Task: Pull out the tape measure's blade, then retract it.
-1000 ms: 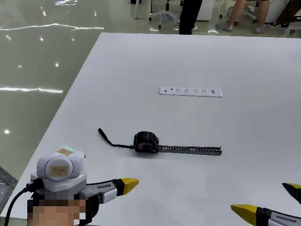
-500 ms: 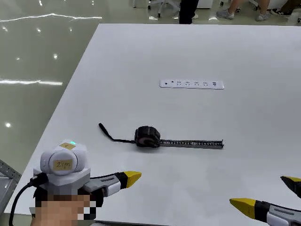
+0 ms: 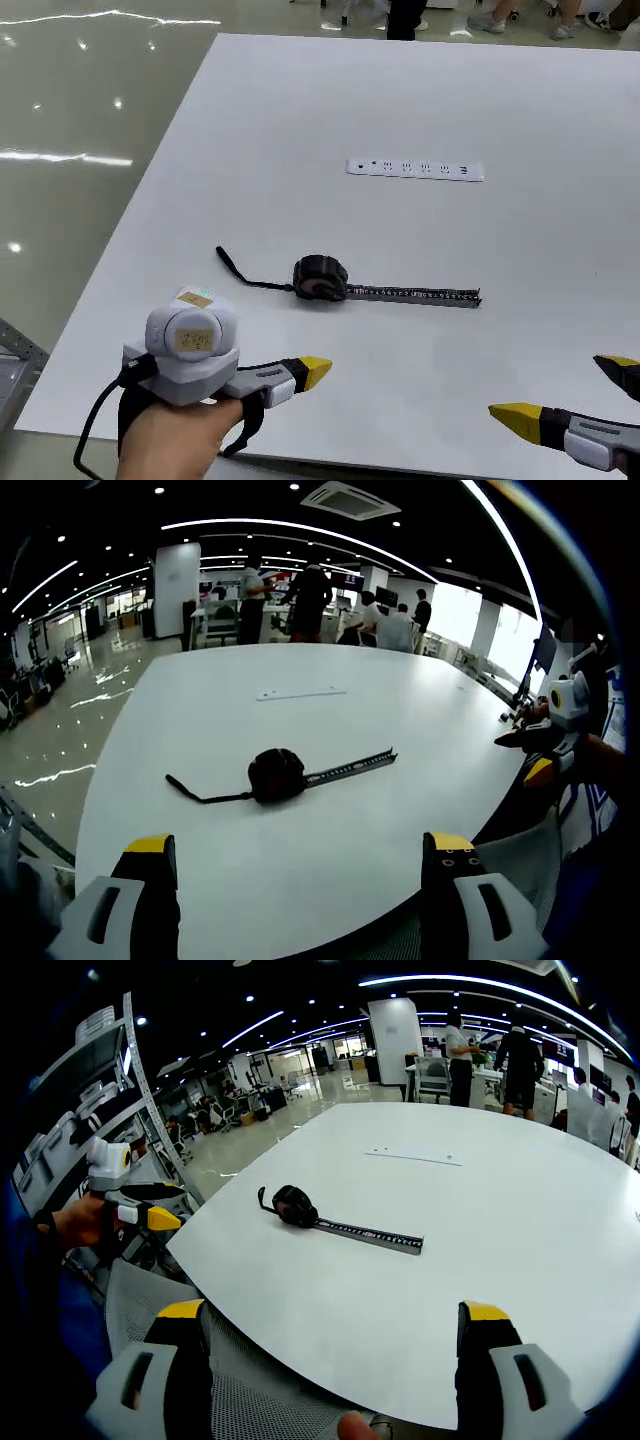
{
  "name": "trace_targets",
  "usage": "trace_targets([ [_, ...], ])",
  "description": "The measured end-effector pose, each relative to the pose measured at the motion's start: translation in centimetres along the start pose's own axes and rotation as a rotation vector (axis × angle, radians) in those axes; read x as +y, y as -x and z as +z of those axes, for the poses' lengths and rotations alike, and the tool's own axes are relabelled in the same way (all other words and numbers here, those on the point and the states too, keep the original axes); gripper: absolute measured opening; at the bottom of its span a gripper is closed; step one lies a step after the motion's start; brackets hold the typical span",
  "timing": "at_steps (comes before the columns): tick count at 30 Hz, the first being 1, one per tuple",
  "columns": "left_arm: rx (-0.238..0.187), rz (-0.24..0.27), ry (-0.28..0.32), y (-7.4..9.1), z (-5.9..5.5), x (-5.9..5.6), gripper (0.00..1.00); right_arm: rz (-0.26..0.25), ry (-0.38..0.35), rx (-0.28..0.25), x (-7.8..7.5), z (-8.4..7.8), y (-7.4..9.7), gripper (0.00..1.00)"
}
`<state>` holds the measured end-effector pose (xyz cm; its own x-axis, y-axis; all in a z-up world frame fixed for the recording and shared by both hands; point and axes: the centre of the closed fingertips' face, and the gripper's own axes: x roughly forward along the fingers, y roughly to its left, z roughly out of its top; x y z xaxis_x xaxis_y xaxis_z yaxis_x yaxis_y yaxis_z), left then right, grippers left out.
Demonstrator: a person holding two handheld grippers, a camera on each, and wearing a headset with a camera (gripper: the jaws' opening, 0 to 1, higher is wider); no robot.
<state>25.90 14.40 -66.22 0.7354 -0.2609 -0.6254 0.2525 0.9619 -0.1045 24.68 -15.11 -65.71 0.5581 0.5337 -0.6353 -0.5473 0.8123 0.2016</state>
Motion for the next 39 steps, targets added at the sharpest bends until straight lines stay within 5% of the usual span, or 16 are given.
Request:
trace_targets([
  [22,-0.010,0.136,0.052,-3.3,2.1,-1.7,0.97,0.098,0.099,0.053,-4.5,-0.5,-2.1,0.97],
  [39,0.012,0.166,0.060,-7.0,1.6,-1.3,0.94,0.118,0.162,0.092,-6.5,-0.3,-4.9,0.94],
])
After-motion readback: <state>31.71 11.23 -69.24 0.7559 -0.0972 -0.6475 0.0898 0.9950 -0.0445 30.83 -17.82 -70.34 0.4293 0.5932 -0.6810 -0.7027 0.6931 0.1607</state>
